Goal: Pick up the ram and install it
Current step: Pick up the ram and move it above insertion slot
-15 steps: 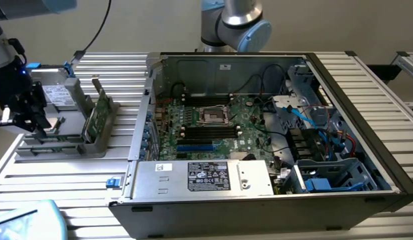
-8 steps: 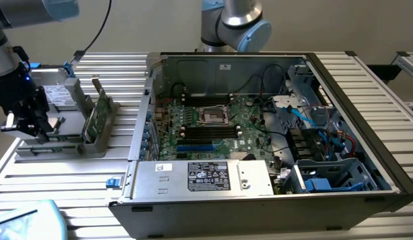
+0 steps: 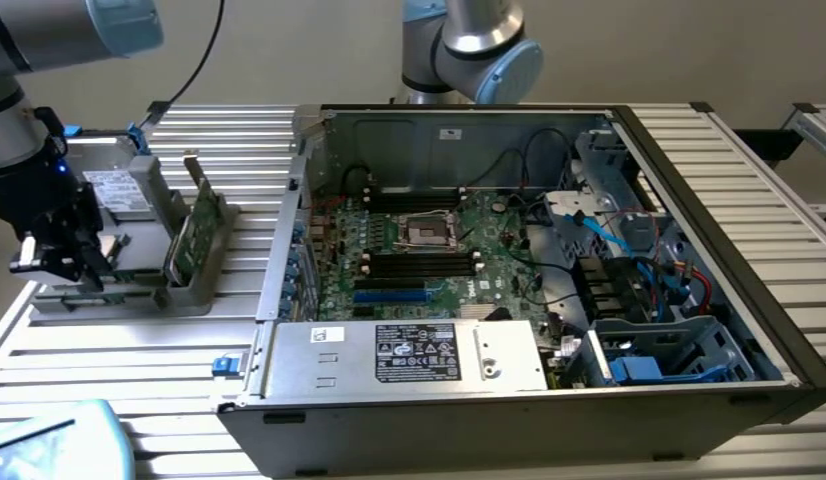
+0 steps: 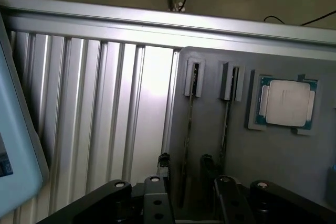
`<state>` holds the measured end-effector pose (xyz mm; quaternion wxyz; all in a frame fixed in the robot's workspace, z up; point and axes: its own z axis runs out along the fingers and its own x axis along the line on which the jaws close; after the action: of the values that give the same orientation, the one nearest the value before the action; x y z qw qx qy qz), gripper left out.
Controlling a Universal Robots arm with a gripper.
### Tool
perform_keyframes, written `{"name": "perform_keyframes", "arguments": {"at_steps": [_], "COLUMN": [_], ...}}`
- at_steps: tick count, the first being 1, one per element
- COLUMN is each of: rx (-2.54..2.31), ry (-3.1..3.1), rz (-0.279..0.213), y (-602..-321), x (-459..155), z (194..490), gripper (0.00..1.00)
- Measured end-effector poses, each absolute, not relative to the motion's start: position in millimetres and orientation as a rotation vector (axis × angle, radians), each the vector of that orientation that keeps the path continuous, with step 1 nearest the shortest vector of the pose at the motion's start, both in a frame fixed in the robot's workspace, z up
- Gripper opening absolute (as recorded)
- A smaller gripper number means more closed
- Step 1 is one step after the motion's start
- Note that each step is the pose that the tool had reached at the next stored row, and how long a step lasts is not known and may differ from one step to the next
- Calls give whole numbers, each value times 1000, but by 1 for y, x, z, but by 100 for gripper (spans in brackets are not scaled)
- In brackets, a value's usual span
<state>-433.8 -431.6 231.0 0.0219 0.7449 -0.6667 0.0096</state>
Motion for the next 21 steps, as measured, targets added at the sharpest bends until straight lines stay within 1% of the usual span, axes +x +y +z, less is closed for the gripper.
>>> {"name": "perform_keyframes", "arguments": {"at_steps": [21], "rx": [2308], "ry": [-2066], "rz": [30], "y": [-433], "x": [-439], "z": [193], "gripper": [37]}}
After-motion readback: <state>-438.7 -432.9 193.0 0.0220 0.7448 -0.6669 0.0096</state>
